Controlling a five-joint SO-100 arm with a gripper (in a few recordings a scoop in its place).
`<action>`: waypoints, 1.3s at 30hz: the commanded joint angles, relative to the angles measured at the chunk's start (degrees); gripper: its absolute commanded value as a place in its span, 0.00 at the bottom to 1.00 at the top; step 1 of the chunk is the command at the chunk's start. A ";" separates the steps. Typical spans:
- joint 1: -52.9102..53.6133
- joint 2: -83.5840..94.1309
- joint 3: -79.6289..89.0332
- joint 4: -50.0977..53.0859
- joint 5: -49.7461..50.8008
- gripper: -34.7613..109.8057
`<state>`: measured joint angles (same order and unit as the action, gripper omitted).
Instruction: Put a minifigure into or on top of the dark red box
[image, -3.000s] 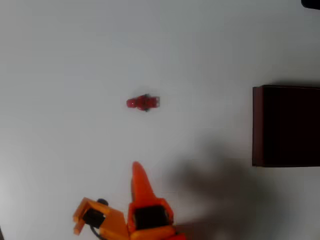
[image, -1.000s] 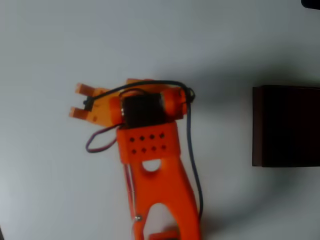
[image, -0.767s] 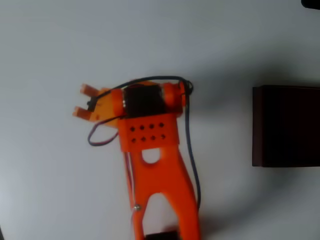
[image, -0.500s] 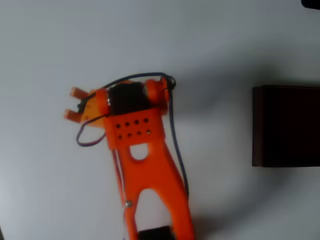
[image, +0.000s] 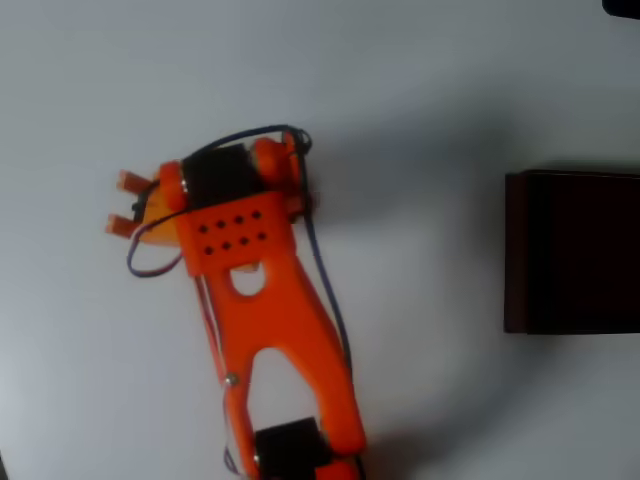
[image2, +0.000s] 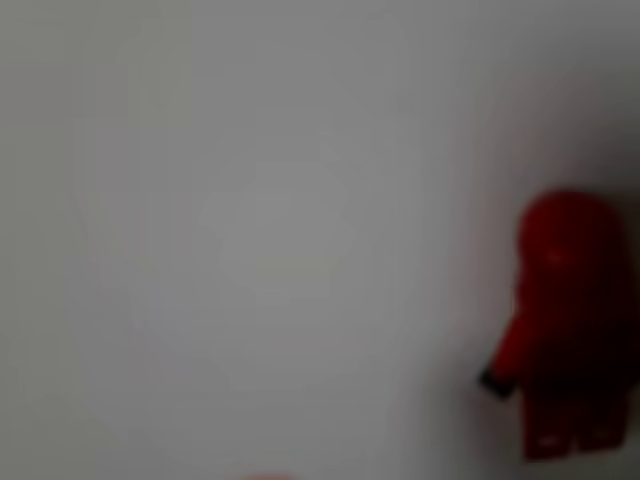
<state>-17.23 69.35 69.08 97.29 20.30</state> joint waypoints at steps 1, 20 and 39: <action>-1.23 0.00 -3.08 0.70 -0.79 0.43; -3.52 -3.25 -4.92 -1.05 -6.94 0.43; 0.53 -5.19 0.00 -5.10 -8.35 0.42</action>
<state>-16.61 63.37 69.17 91.67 11.87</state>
